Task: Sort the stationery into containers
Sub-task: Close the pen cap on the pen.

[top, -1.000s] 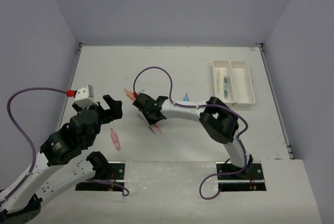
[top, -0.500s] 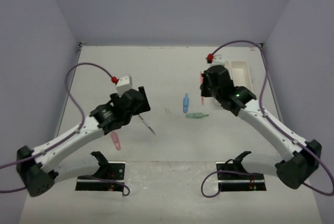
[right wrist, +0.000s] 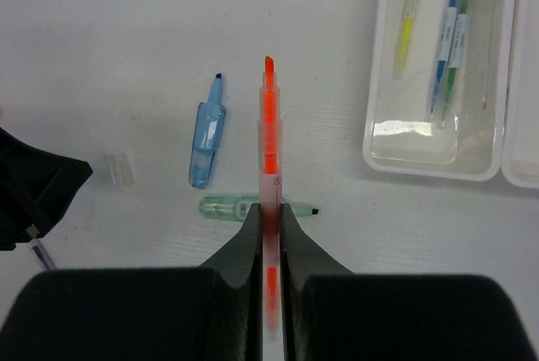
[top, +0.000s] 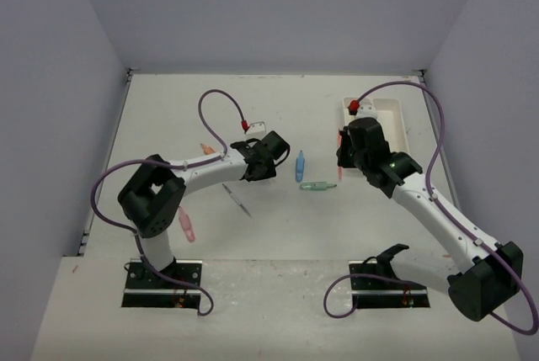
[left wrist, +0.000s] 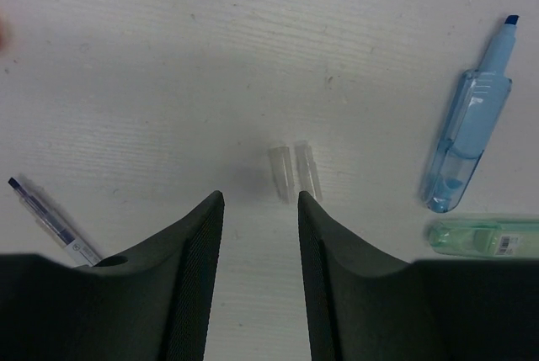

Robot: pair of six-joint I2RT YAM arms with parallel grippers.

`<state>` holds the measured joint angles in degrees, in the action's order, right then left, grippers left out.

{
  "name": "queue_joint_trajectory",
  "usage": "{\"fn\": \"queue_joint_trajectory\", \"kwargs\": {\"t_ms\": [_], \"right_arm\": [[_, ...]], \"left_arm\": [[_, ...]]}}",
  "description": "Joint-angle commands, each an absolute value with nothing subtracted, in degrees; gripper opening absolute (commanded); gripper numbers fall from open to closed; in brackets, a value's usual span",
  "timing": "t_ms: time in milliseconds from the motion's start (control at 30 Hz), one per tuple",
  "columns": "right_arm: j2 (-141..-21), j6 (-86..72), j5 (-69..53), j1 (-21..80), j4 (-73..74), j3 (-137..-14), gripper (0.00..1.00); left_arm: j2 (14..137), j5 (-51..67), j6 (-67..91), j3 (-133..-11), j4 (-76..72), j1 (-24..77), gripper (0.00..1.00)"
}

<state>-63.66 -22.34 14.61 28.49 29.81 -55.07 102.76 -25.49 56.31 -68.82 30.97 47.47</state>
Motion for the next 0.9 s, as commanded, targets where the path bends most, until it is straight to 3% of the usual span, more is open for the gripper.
{"fn": "queue_joint_trajectory", "kwargs": {"t_ms": [0, 333, 567, 867], "right_arm": [[-62.23, -21.71, 12.43, 28.48, 26.63, -54.49, 0.00], [-60.61, -21.62, 12.15, 28.48, 26.39, -53.55, 0.00], [-60.73, -21.53, 11.43, 28.55, 26.28, -53.42, 0.00], [-61.30, -21.45, 11.25, 28.56, 26.19, -53.44, 0.00]], "left_arm": [[102.57, -27.23, 58.01, -72.43, 30.10, 49.14, 0.43], [111.55, -27.57, 60.69, -81.02, 34.69, 51.01, 0.43], [112.73, -28.20, 60.87, -80.42, 33.98, 51.00, 0.32], [113.16, -27.95, 60.99, -79.55, 33.40, 51.06, 0.30]]}}
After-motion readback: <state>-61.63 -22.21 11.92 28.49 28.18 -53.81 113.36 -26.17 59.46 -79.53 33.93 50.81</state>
